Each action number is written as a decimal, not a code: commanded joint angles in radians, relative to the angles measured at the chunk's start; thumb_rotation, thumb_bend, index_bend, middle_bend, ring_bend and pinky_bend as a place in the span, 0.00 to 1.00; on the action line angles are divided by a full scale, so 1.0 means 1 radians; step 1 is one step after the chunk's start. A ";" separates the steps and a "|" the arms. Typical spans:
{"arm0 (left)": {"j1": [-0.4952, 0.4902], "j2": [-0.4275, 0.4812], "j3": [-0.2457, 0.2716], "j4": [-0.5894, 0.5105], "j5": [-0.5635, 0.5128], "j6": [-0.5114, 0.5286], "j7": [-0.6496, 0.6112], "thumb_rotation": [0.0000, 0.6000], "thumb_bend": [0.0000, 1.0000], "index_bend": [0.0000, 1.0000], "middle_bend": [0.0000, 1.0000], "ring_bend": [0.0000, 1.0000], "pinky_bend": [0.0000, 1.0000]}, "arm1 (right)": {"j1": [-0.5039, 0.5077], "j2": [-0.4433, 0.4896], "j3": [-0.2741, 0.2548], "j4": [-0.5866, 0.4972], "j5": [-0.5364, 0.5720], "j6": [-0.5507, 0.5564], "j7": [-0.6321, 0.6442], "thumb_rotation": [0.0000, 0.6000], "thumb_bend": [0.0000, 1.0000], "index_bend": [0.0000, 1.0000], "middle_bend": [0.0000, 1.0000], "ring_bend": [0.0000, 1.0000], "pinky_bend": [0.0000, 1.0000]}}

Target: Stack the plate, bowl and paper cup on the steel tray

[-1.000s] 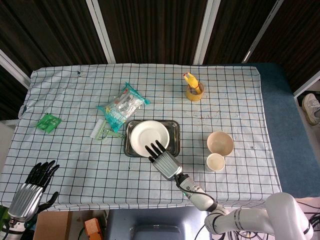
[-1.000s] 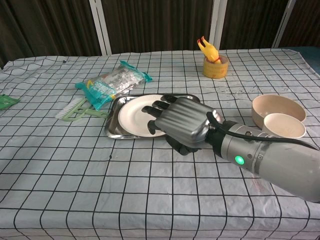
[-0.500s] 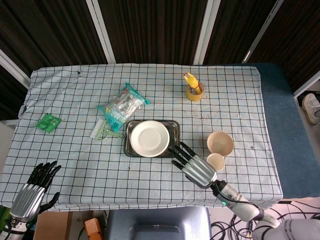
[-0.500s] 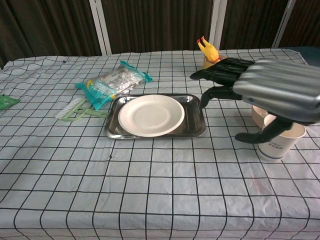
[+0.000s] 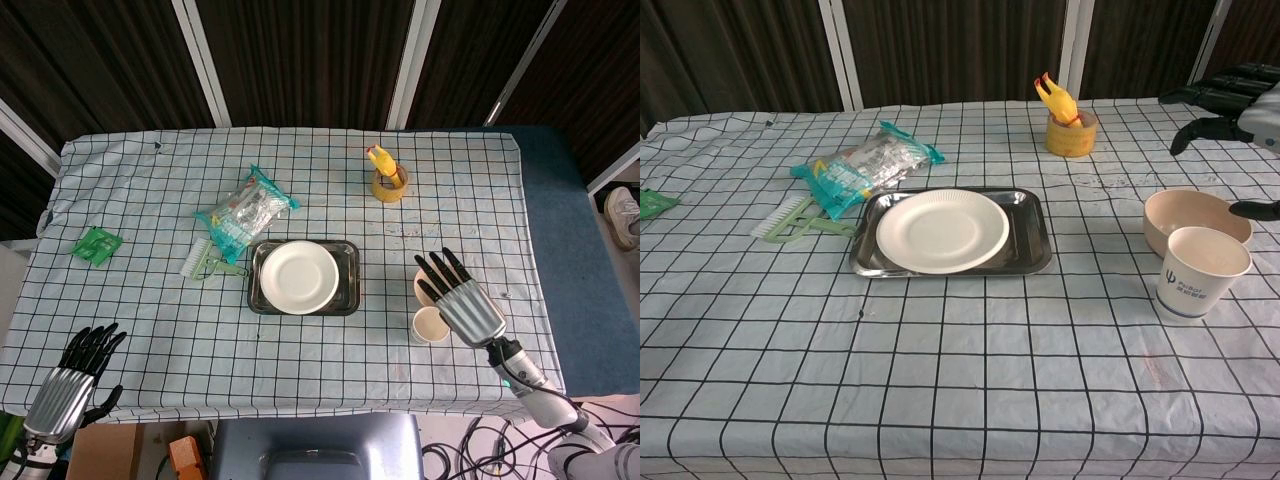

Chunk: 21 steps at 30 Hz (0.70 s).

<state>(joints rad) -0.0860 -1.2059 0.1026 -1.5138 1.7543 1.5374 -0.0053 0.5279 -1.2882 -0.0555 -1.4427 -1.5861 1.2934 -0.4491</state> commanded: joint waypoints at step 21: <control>-0.008 -0.010 0.001 -0.008 -0.002 -0.020 0.029 1.00 0.38 0.00 0.00 0.00 0.01 | -0.051 -0.128 -0.022 0.424 -0.060 -0.051 0.314 1.00 0.18 0.36 0.00 0.00 0.00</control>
<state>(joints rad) -0.0942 -1.2161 0.1040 -1.5214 1.7526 1.5173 0.0231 0.4776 -1.3795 -0.0816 -1.0526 -1.6426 1.2510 -0.1657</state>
